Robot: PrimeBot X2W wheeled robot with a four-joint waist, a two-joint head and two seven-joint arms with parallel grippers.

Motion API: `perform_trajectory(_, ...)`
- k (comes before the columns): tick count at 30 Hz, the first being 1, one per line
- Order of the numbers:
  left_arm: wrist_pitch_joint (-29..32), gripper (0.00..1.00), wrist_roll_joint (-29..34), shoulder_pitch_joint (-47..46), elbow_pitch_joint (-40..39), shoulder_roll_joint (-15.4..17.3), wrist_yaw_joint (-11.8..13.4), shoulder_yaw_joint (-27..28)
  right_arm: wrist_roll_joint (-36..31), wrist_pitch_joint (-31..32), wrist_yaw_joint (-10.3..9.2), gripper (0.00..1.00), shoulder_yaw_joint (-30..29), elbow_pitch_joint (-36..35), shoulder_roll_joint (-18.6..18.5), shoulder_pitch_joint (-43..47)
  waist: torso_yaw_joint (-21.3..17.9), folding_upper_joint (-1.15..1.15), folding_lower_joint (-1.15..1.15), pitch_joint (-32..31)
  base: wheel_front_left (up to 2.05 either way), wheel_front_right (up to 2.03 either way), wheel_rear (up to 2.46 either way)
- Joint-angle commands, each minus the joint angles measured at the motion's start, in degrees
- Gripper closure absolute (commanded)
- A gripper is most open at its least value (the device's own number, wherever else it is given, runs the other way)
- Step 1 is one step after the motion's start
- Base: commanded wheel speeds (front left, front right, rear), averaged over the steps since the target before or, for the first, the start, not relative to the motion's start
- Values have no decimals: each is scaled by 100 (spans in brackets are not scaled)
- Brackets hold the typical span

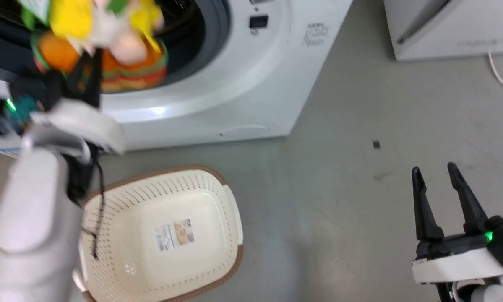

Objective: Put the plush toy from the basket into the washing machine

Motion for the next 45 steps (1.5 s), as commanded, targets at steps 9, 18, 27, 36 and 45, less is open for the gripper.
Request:
perform_trajectory(9,1038,100,146,-2181,664,1005,-188,-65,347,-26,-5,0,121,-42,3,-495,-733,0,0,1354,0,0,0)
perform_trajectory(18,1275,100,494,-3939,1598,1685,-260,-836,623,-26,-5,0,245,-51,3,-752,-1084,0,0,2014,0,0,0)
perform_trajectory(27,1520,100,120,-4579,2554,2119,-266,-2065,787,-26,-5,0,336,-52,3,-812,-1230,0,0,2258,0,0,0)
perform_trajectory(36,1815,100,-517,-4892,3202,2019,-266,-2452,786,-26,-5,0,338,-81,3,-847,-1175,0,0,2403,0,0,0)
perform_trajectory(45,1457,0,-850,-4956,3501,1897,-266,-2703,714,-26,-5,0,284,-30,3,-889,-1051,0,0,2298,0,0,0)
